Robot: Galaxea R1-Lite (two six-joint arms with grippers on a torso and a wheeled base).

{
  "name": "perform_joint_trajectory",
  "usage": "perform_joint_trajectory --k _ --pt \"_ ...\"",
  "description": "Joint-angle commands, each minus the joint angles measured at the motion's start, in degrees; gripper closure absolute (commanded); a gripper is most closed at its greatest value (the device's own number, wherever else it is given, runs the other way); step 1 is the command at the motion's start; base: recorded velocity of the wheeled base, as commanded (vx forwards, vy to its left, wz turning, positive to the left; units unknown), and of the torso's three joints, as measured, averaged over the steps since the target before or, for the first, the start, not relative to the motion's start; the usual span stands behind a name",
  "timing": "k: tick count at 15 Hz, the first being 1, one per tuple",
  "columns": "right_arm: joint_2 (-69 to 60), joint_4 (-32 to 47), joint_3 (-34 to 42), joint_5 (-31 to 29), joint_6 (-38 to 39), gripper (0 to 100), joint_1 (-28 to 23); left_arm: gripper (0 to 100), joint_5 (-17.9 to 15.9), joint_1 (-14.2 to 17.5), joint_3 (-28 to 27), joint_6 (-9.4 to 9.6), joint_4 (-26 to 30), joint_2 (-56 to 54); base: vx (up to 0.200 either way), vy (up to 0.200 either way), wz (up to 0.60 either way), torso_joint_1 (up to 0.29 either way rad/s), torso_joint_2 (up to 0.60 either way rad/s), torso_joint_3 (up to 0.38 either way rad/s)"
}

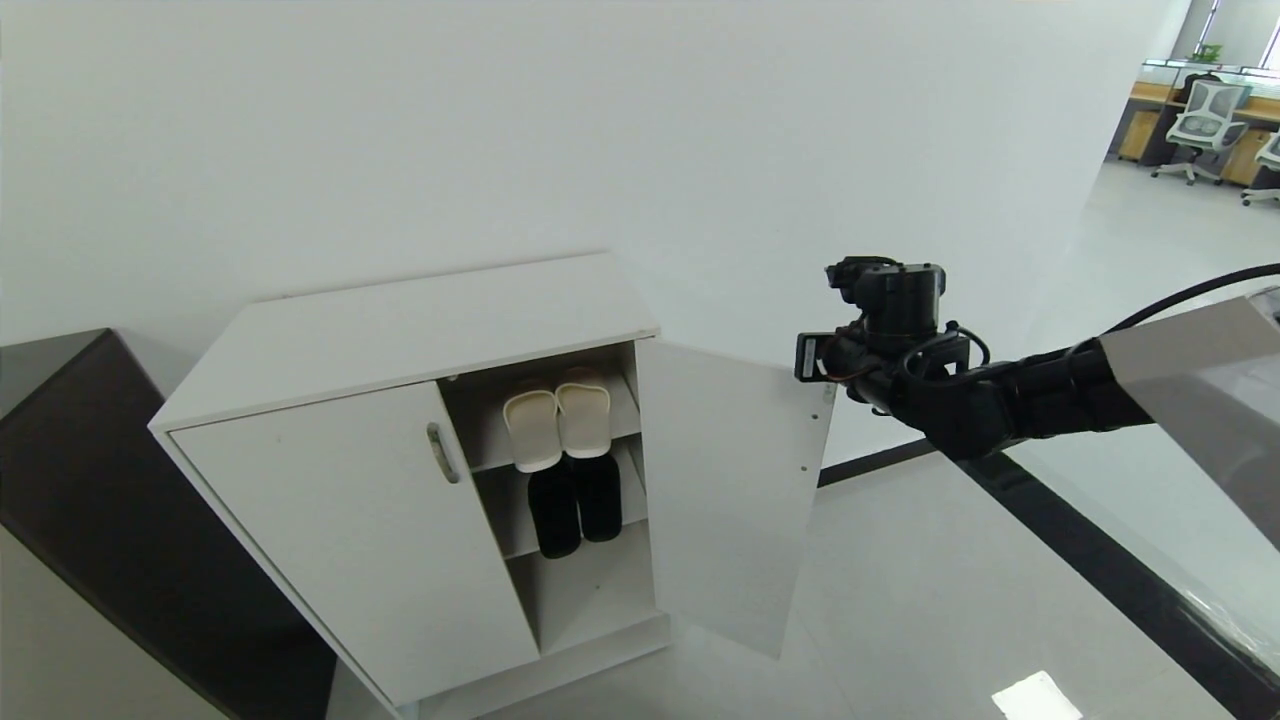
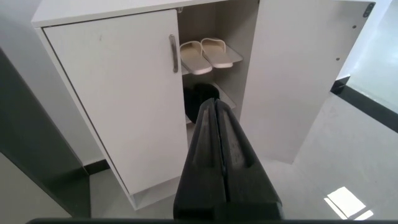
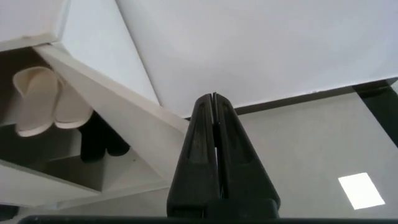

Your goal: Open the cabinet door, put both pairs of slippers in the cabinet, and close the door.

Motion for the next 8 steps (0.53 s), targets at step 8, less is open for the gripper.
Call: perform_joint_trajectory --k 8 --pt "4.26 0.10 -1.32 -0.12 0.01 100 -0.93 100 0.00 -0.02 0.00 -0.01 0.00 -0.01 0.000 0.000 0.00 0.000 0.00 0.000"
